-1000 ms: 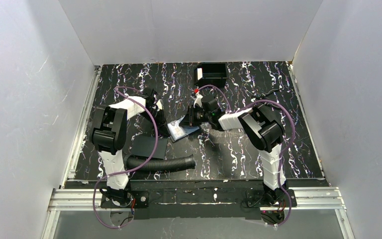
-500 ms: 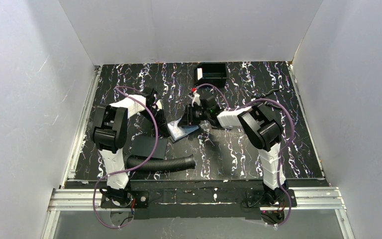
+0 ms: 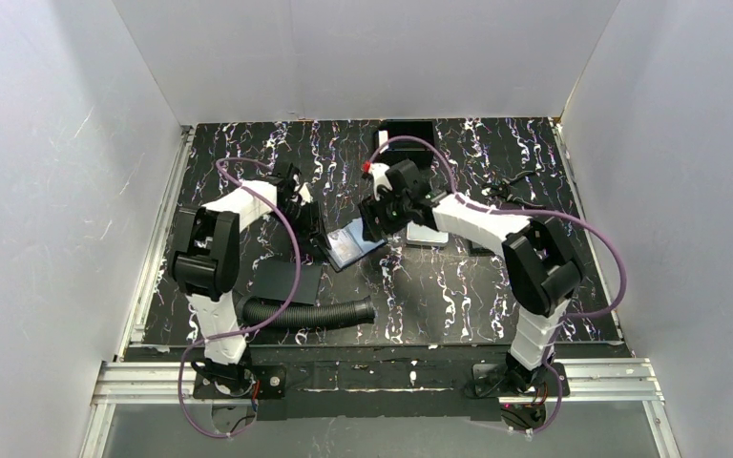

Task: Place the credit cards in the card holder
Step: Insert the credit card into the card holder, then close the card holder at the center of the board.

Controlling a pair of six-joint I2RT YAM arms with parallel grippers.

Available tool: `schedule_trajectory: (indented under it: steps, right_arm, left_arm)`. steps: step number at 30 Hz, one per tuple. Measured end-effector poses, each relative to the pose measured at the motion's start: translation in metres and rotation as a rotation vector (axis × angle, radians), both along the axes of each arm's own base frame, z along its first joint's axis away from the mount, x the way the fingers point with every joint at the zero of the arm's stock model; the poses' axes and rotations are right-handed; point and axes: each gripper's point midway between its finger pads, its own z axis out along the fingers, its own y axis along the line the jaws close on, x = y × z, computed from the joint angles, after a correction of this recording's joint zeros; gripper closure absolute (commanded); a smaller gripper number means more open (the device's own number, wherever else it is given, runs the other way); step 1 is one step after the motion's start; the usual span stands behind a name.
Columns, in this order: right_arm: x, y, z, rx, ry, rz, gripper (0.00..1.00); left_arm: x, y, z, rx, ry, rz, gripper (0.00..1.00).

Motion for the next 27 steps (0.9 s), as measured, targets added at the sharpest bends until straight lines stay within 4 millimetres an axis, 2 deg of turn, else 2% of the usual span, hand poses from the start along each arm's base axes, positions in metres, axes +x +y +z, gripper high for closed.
schedule_trajectory:
  steps: [1,2,4,7,9,13,16,18,24,27]
  right_arm:
    - [-0.006,-0.003,-0.004,-0.004,-0.014,0.017,0.1]
    - [-0.013,-0.005,-0.008,-0.004,-0.026,0.033,0.03]
    - [-0.031,-0.007,-0.019,0.001,-0.062,0.091,0.02]
    - [-0.054,0.003,-0.031,0.009,-0.139,0.205,0.02]
    - [-0.065,0.019,-0.032,0.005,-0.211,0.284,0.02]
    - [-0.075,0.057,-0.022,0.024,-0.34,0.395,0.02]
    - [-0.071,0.081,-0.021,0.003,-0.414,0.405,0.02]
    - [-0.067,0.089,-0.026,-0.038,-0.461,0.373,0.02]
    - [-0.053,0.087,-0.051,-0.199,-0.539,0.193,0.02]
    - [-0.041,0.09,-0.049,-0.226,-0.576,0.113,0.02]
  left_arm:
    - [0.0,0.001,0.003,-0.002,-0.009,-0.001,0.51]
    - [0.0,0.002,0.007,-0.003,-0.018,-0.001,0.49]
    - [0.001,0.006,0.017,-0.008,-0.042,0.002,0.44]
    - [0.004,0.015,0.037,-0.01,-0.09,0.015,0.39]
    - [0.004,0.022,0.05,-0.004,-0.127,0.021,0.36]
    - [0.005,0.035,0.074,0.015,-0.197,0.042,0.27]
    - [0.002,0.04,0.085,0.036,-0.233,0.053,0.25]
    - [-0.001,0.046,0.089,0.061,-0.248,0.071,0.25]
    - [-0.005,0.062,0.091,0.138,-0.256,0.133,0.24]
    - [-0.005,0.07,0.089,0.164,-0.255,0.161,0.23]
